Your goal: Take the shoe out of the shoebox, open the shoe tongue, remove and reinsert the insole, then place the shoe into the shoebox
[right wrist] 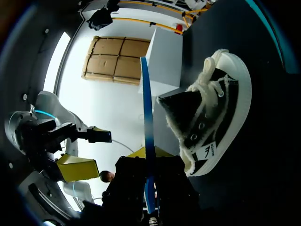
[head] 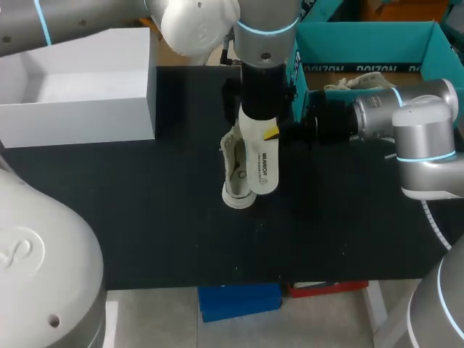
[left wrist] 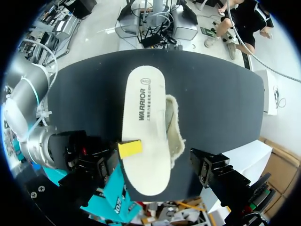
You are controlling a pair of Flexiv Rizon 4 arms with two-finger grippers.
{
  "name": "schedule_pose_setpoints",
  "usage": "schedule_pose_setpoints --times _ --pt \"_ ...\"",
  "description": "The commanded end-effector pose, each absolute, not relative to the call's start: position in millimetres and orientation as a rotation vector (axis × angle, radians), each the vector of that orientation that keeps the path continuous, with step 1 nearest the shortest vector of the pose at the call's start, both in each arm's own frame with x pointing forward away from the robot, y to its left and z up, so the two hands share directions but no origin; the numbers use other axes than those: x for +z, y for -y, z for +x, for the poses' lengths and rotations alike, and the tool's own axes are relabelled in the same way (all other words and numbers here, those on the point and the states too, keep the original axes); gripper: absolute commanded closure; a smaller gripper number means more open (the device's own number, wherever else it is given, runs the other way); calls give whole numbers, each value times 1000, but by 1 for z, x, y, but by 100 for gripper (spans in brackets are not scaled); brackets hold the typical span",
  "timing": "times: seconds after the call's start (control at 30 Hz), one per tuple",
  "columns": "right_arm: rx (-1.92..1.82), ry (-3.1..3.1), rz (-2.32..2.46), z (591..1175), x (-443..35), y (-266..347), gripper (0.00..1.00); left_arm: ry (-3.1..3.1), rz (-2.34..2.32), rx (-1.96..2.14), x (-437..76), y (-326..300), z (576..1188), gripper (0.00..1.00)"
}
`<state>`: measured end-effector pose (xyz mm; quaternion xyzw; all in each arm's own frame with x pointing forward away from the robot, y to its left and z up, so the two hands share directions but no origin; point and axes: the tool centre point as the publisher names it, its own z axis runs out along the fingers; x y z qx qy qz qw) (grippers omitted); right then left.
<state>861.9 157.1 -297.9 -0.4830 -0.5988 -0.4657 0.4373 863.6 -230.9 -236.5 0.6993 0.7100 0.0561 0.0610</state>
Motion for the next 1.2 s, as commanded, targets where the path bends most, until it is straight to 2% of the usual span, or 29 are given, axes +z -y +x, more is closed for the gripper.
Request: schedule_pose_setpoints --times 0.03,0.5,0.97,1.2 --pt "-1155 1491 -1203 862 -297 -157 100 -2129 2093 182 -241 224 848 0" --pt "-1155 1491 -1203 862 -297 -157 100 -2066 2120 129 -239 217 826 0" --pt "-1155 1491 -1203 862 -297 -157 100 -1710 2081 -413 -249 199 820 0" --pt "-1155 1491 -1203 862 -297 -157 100 -1701 2073 -419 -252 196 819 0"
